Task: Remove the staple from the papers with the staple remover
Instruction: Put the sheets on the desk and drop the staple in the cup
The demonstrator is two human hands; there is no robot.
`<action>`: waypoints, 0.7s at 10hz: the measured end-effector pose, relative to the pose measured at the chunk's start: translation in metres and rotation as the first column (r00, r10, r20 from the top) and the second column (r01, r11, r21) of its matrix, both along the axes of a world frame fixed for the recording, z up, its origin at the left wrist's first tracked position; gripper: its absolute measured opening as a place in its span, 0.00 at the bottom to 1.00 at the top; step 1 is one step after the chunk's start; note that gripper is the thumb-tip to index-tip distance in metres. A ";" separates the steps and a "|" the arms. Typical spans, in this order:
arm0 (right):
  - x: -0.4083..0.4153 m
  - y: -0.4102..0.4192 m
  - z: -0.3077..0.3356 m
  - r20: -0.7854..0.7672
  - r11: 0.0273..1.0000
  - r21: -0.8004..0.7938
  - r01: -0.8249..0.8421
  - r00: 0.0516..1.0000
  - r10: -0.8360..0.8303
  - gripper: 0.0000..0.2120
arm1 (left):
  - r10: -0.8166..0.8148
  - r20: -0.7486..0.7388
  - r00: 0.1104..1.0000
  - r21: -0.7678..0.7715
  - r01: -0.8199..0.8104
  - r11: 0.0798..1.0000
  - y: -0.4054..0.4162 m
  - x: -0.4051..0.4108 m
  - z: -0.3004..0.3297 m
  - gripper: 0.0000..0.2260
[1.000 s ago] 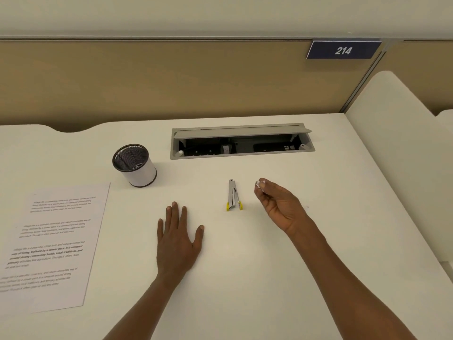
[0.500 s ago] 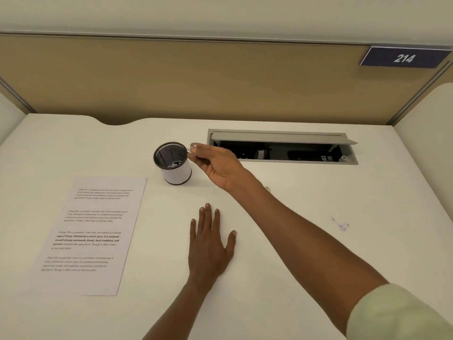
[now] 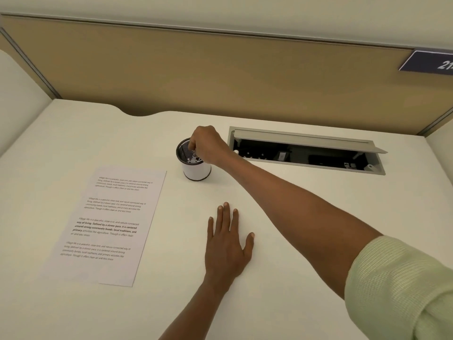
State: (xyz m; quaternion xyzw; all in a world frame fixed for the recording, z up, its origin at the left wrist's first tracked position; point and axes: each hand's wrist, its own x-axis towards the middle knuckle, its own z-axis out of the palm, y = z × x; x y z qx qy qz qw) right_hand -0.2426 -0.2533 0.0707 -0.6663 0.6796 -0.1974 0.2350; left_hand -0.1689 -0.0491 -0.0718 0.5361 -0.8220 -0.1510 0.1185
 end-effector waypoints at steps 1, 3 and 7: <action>-0.001 -0.002 -0.003 -0.049 0.998 -0.061 -0.036 0.998 0.033 0.16 | 0.002 -0.004 1.000 -0.002 -0.002 1.000 0.000 0.000 0.000 0.32; -0.003 0.001 -0.002 -0.070 0.993 -0.105 -0.049 0.997 0.042 0.11 | 0.006 -0.005 1.000 -0.010 -0.006 1.000 0.000 0.000 -0.002 0.31; -0.005 0.004 -0.002 -0.041 0.985 -0.157 -0.074 0.997 0.068 0.11 | 0.003 0.001 1.000 0.007 -0.003 1.000 -0.001 0.000 -0.003 0.32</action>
